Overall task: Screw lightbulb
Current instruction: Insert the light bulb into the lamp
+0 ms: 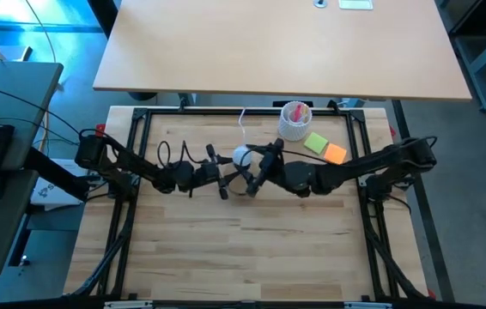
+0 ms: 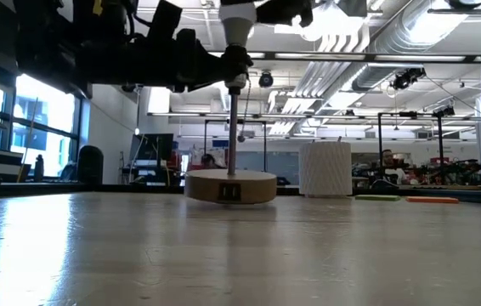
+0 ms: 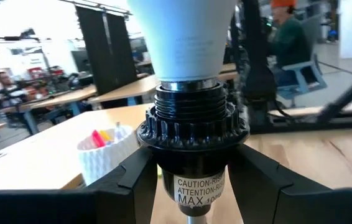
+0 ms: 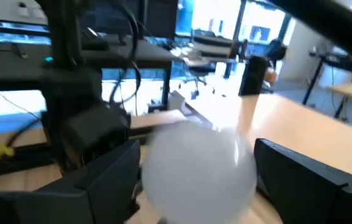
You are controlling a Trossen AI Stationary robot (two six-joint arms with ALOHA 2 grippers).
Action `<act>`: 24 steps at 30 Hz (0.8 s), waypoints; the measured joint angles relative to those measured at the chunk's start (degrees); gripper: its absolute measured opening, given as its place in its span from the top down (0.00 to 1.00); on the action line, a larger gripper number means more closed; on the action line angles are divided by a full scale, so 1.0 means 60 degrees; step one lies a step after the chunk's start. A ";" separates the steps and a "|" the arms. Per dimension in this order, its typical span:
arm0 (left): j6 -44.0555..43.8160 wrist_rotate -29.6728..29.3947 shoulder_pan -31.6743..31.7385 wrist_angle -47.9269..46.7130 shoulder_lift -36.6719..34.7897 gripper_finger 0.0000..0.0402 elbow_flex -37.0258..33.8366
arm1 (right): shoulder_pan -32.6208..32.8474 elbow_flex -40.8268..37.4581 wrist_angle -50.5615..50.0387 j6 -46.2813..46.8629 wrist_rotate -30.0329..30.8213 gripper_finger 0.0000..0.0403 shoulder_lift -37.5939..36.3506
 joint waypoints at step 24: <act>-0.2478 0.9224 0.1335 -0.0057 0.0027 0.60 -0.0022 | -0.2145 0.0033 -0.1604 0.0787 -1.0175 0.22 -0.0885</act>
